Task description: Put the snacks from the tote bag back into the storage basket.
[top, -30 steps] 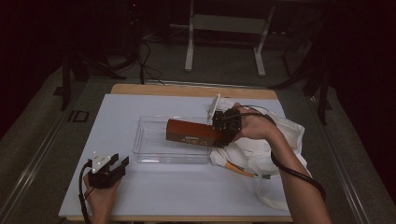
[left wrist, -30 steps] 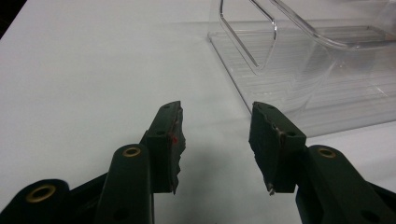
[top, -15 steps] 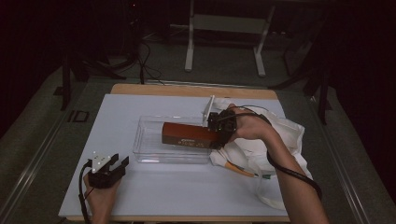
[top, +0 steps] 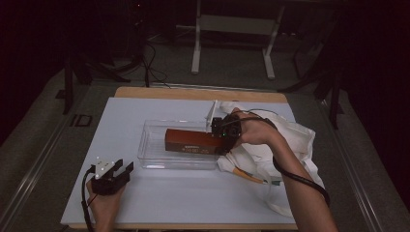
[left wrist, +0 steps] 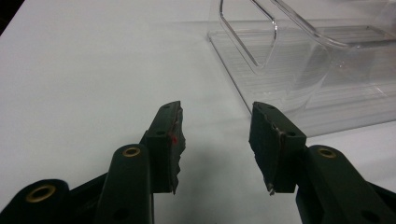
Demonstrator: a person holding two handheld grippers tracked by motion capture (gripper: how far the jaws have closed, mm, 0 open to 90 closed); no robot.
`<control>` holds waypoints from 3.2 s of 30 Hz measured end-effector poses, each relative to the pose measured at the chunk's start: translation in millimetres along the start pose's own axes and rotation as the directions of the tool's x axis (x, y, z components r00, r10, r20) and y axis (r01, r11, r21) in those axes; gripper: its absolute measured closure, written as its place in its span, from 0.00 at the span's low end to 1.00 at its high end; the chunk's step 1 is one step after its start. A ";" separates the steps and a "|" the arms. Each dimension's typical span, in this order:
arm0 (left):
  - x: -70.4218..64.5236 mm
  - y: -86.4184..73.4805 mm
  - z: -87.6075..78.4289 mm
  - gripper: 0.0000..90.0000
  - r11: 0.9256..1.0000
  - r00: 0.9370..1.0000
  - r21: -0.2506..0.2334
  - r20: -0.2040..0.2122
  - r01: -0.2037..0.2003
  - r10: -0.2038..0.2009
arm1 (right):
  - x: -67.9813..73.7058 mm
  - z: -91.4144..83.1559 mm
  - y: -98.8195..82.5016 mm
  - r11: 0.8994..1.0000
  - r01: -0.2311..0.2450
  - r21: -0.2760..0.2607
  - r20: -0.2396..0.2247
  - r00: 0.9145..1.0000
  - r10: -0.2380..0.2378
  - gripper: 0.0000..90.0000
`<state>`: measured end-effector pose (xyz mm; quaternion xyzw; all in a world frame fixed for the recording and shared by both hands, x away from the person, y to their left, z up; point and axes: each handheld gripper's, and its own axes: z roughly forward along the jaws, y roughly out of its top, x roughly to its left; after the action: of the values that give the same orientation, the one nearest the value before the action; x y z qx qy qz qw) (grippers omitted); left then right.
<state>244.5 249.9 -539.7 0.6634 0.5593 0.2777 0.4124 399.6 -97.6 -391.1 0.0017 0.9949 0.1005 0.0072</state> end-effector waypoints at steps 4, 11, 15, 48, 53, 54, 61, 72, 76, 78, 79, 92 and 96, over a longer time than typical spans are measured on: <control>0.0 0.0 0.0 0.61 1.000 1.000 0.000 0.000 0.000 0.000 | 0.6 -0.1 2.1 1.000 -0.004 0.003 -0.001 1.000 0.004 0.48; 0.1 0.0 -0.1 0.61 1.000 1.000 0.000 0.000 0.000 0.000 | 0.5 1.9 4.8 1.000 0.005 0.012 -0.001 1.000 -0.005 0.48; 0.1 0.0 -0.1 0.61 1.000 1.000 0.000 0.000 0.000 0.000 | 0.5 3.1 6.3 1.000 0.005 0.021 -0.004 1.000 -0.005 0.48; 0.7 0.1 -0.3 0.61 1.000 1.000 0.001 0.003 0.002 -0.002 | -1.9 18.2 28.7 0.998 0.035 0.056 -0.029 0.999 -0.033 0.47; 0.7 0.1 -0.4 0.61 1.000 1.000 0.000 0.004 0.002 -0.002 | -1.8 20.5 30.2 0.997 0.037 0.067 -0.033 0.999 -0.035 0.47; 0.7 0.1 -0.4 0.61 1.000 1.000 0.001 0.004 0.002 -0.002 | -1.8 20.9 30.5 0.997 0.035 0.070 -0.032 0.999 -0.033 0.47; 0.6 0.1 -0.4 0.61 1.000 1.000 0.000 0.004 0.002 -0.002 | -2.3 24.8 32.0 0.996 0.041 0.079 -0.038 0.999 -0.038 0.47; 0.7 0.1 -0.3 0.61 1.000 1.000 0.001 0.004 0.002 -0.002 | -1.8 28.3 35.6 0.996 0.040 0.085 -0.050 0.998 -0.036 0.47; 0.6 0.1 -0.3 0.61 1.000 1.000 0.001 0.004 0.001 -0.001 | -2.2 31.8 35.9 0.996 0.036 0.087 -0.051 0.998 -0.032 0.47; 0.6 0.1 -0.3 0.61 1.000 1.000 0.001 0.004 0.001 -0.001 | -2.2 34.2 36.1 0.995 0.033 0.091 -0.054 0.998 -0.029 0.47; 0.6 0.1 -0.3 0.61 1.000 1.000 0.001 0.004 0.001 -0.001 | -2.8 35.0 36.0 0.996 0.037 0.085 -0.054 0.998 -0.033 0.47; 0.5 0.0 -0.4 0.61 1.000 1.000 -0.001 0.005 0.001 -0.001 | -4.1 39.0 38.6 0.996 0.032 0.079 -0.062 0.998 -0.027 0.46; 0.5 0.0 -0.4 0.61 1.000 1.000 0.000 0.004 0.001 -0.001 | -4.2 37.8 38.2 0.996 0.027 0.083 -0.057 0.998 -0.023 0.46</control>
<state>244.3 250.5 -539.5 0.6636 0.5587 0.2761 0.4139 404.4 -52.6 -420.4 -0.0133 0.9980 0.0587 -0.0197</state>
